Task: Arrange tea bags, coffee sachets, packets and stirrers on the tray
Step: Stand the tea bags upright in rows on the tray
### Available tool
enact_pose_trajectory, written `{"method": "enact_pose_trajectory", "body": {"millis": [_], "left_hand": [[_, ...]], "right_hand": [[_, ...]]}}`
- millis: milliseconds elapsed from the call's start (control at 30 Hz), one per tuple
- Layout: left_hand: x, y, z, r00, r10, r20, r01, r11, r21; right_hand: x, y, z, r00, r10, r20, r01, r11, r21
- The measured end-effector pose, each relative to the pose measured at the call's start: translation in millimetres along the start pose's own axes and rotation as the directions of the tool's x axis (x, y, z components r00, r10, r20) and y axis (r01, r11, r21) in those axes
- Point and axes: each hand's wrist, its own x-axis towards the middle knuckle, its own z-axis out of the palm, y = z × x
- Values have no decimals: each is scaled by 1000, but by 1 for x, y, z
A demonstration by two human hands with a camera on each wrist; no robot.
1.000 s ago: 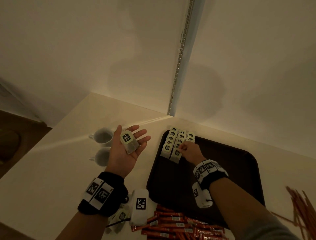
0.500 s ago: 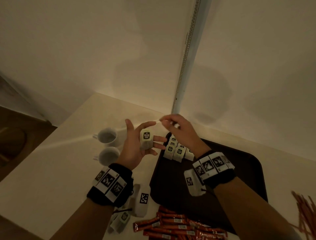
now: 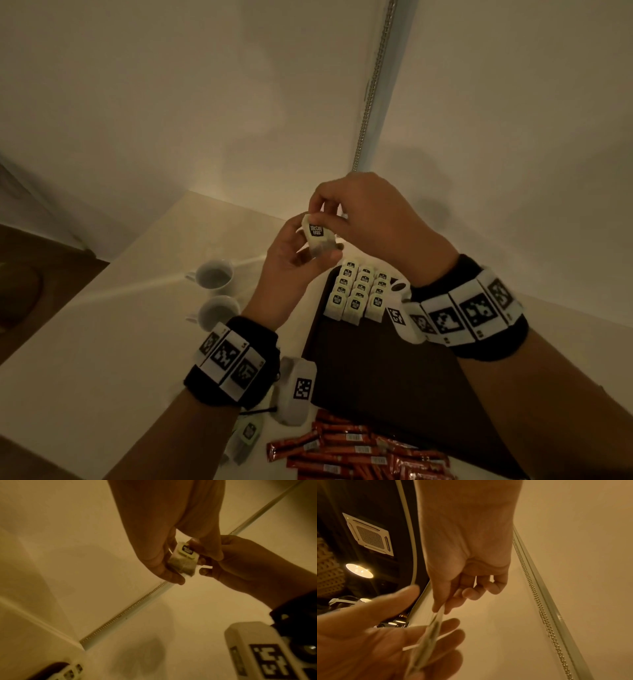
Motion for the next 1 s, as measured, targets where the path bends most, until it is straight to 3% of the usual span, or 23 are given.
{"method": "enact_pose_trajectory", "body": {"millis": [233,467,1000], "left_hand": [[-2,5,8,993,-119,12,119,969,-217],[-8,4,2,988,-155,-6,142,919,-368],[-16,-1,-1,986,-162,-27,134,890,-436]], "right_hand": [[-2,-6,-3,999,29,41,-30,999,15],[-3,-10,-6,999,41,12,-42,996,81],[-9,-8,-4,989,151,2,-143,932,334]]}}
